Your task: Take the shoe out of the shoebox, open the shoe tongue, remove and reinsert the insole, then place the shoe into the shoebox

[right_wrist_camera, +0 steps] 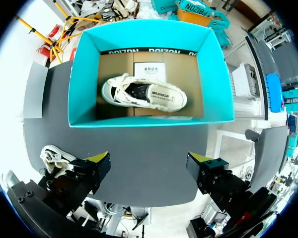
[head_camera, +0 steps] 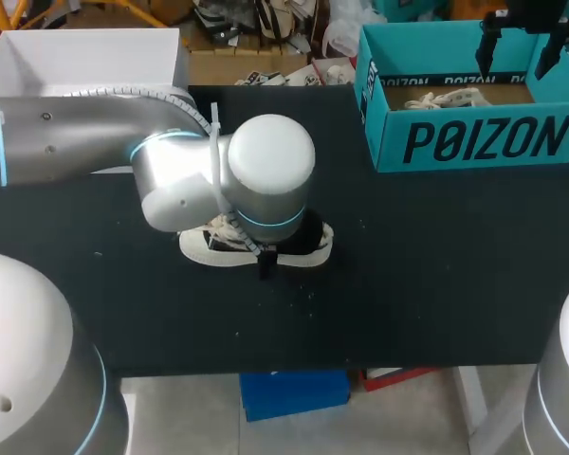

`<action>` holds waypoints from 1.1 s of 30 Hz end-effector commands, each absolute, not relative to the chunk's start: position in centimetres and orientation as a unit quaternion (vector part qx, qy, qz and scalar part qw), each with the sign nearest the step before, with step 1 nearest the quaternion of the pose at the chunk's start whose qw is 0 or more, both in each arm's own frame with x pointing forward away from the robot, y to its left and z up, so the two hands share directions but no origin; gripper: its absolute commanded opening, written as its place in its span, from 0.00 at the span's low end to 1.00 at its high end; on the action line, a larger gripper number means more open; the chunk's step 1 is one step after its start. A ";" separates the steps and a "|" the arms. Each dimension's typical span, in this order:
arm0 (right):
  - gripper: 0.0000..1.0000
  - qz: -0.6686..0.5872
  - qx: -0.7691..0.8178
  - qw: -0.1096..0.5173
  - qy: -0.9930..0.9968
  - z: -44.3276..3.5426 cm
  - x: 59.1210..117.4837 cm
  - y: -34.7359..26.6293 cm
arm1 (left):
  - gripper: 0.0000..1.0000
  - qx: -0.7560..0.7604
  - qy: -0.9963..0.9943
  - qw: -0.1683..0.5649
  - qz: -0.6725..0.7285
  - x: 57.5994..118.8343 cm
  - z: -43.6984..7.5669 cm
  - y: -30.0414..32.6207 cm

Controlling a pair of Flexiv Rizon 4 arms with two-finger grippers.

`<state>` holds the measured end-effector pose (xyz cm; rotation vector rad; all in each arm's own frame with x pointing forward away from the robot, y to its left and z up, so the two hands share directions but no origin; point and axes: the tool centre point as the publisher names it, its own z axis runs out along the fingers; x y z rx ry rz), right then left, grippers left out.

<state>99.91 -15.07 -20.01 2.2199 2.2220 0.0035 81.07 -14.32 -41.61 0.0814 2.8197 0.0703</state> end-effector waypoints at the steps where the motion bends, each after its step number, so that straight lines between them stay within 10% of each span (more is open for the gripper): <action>1: 1.00 0.001 0.707 0.000 0.707 -20.0 99.9 -15.0 | 1.00 0.031 0.989 0.145 0.012 80.5 -39.6 -14.0; 17: 1.00 0.001 0.707 0.000 0.707 -20.0 99.9 -15.0 | 1.00 0.020 0.984 0.138 -0.114 74.6 -27.8 -8.0; 33: 1.00 0.001 0.707 0.000 0.707 -20.0 99.9 -15.0 | 1.00 -0.017 0.970 0.146 -0.194 76.0 -27.3 2.7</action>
